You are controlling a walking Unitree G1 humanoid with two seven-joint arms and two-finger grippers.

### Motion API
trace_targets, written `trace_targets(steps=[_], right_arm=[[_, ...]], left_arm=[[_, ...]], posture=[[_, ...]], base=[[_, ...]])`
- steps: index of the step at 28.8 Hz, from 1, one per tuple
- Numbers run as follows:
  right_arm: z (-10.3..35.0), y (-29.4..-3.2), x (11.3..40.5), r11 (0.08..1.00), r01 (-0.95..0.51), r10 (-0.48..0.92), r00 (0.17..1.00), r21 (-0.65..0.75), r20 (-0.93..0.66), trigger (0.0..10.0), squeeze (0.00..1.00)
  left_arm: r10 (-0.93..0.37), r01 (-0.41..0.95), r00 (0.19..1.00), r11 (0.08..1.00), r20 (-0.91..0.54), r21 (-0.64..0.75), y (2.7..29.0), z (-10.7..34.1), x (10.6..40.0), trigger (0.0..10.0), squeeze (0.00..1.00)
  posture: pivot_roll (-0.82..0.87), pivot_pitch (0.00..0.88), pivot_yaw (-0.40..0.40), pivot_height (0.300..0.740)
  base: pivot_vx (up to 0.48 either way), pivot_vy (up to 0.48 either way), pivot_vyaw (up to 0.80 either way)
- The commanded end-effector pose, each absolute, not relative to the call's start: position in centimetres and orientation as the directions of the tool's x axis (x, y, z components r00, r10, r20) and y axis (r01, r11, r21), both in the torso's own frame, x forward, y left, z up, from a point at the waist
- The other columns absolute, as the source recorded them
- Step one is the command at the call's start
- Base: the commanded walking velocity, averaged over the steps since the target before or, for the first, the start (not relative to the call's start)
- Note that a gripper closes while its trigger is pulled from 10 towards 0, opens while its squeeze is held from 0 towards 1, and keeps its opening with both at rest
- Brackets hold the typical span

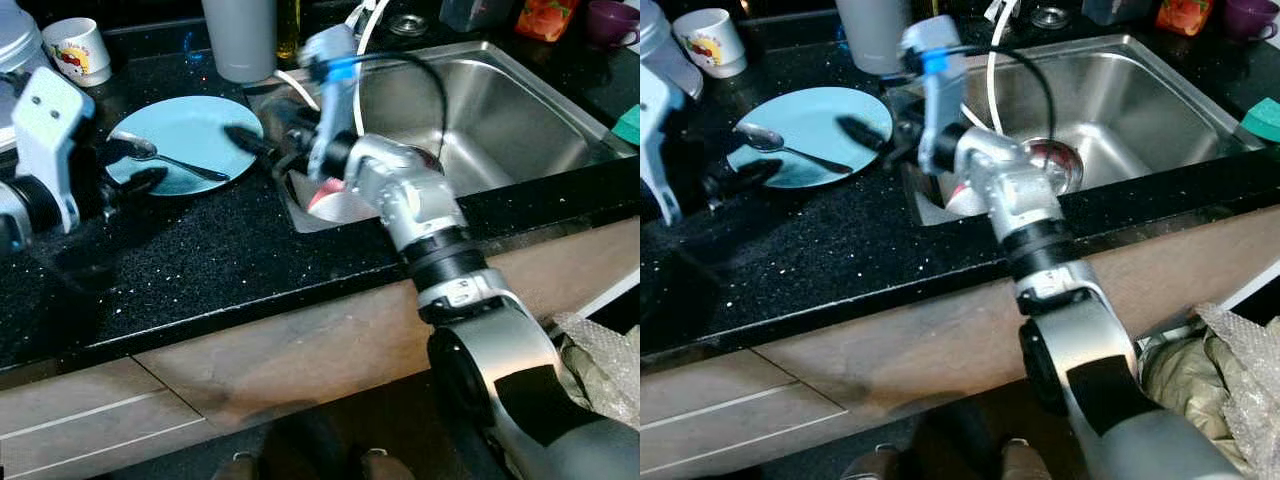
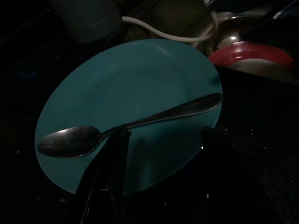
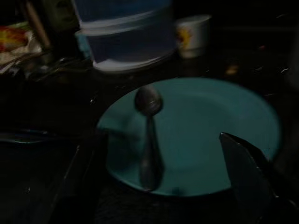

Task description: Kitchen organization

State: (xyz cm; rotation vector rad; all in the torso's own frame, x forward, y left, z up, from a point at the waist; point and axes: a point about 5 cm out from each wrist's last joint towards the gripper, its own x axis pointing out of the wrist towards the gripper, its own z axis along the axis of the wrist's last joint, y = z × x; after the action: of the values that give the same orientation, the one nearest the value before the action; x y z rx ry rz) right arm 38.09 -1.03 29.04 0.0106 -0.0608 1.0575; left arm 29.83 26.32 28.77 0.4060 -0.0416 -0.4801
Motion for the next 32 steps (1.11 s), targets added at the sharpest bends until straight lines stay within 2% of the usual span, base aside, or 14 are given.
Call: trace_targets(steps=[1,11,12,13,17,23,32], right_arm=[[29.4,-0.2,37.9,0.462,-0.885,0.887,0.461,-0.054,0.039,10.0,1.00],[30.5,1.5,37.9,0.416,-0.905,0.908,0.419,-0.094,-0.019,10.0,1.00],[30.7,1.8,37.9,0.401,-0.911,0.913,0.406,-0.097,-0.037,10.0,0.75],[30.7,2.2,37.7,0.378,-0.921,0.921,0.384,-0.095,-0.065,10.0,0.00],[30.2,3.6,37.3,0.324,-0.937,0.926,0.342,-0.131,-0.158,10.0,0.00],[30.2,5.3,36.5,0.285,-0.952,0.938,0.300,-0.107,-0.172,10.0,0.00],[30.0,6.5,36.2,0.298,-0.948,0.932,0.314,-0.111,-0.181,10.0,0.00]], left_arm=[[-0.460,0.444,0.885,0.790,-0.071,0.422,26.5,29.0,29.5,10.0,0.00],[-0.454,0.441,0.888,0.792,-0.076,0.421,27.1,29.2,28.8,10.0,0.00],[-0.449,0.437,0.890,0.794,-0.078,0.422,27.4,29.2,28.7,10.0,0.00],[-0.441,0.432,0.894,0.795,-0.083,0.426,27.7,29.1,28.5,10.0,0.00],[-0.420,0.418,0.902,0.795,-0.098,0.438,28.6,29.2,27.9,10.0,0.00],[-0.407,0.409,0.907,0.796,-0.105,0.446,29.1,29.4,27.6,10.0,0.00],[-0.416,0.421,0.902,0.792,-0.113,0.442,28.9,29.3,27.3,10.0,0.00]], posture=[[0.05,0.179,0.000,0.740],[0.06,0.180,-0.003,0.740],[0.05,0.179,-0.004,0.740],[0.06,0.180,-0.005,0.740],[0.06,0.178,-0.009,0.740],[0.06,0.177,-0.016,0.740],[0.06,0.176,-0.024,0.740]], base=[[0.000,0.000,0.00],[0.000,0.000,0.00],[0.000,0.000,0.00],[0.000,0.000,0.00],[0.000,0.000,0.00],[0.000,0.000,0.00],[0.000,0.000,0.00]])
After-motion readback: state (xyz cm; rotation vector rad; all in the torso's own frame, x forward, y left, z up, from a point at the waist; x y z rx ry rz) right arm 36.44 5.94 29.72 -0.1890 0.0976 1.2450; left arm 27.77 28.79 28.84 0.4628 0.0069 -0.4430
